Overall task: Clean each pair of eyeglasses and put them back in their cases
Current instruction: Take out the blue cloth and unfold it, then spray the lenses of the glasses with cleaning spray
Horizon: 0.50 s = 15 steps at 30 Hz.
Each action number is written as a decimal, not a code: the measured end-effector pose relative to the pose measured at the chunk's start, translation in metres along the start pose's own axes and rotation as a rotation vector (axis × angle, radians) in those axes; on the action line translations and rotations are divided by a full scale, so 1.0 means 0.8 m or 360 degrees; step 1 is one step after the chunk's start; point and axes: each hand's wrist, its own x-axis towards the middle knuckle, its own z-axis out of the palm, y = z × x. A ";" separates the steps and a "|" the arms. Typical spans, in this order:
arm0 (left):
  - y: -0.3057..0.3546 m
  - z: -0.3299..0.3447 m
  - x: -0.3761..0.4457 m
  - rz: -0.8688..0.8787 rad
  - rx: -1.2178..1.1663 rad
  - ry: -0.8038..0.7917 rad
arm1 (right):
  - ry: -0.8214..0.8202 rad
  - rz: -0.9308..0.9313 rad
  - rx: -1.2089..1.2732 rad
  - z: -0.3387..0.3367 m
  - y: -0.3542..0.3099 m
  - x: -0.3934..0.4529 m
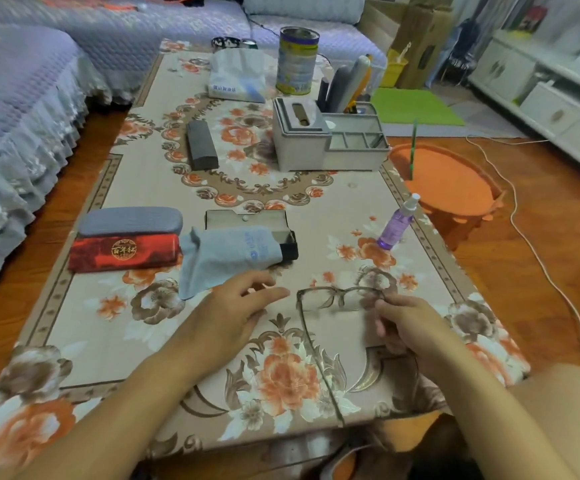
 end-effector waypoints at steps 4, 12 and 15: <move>0.012 -0.002 -0.006 0.0016 -0.0089 0.0072 | -0.0157 0.0073 -0.0057 0.002 -0.018 -0.010; 0.023 -0.039 -0.001 0.0057 -0.0136 0.0414 | -0.0504 0.0101 -0.0484 0.010 -0.071 -0.006; 0.026 -0.049 -0.006 -0.0006 -0.0039 0.0493 | -0.0560 0.0059 -0.0597 0.010 -0.088 0.003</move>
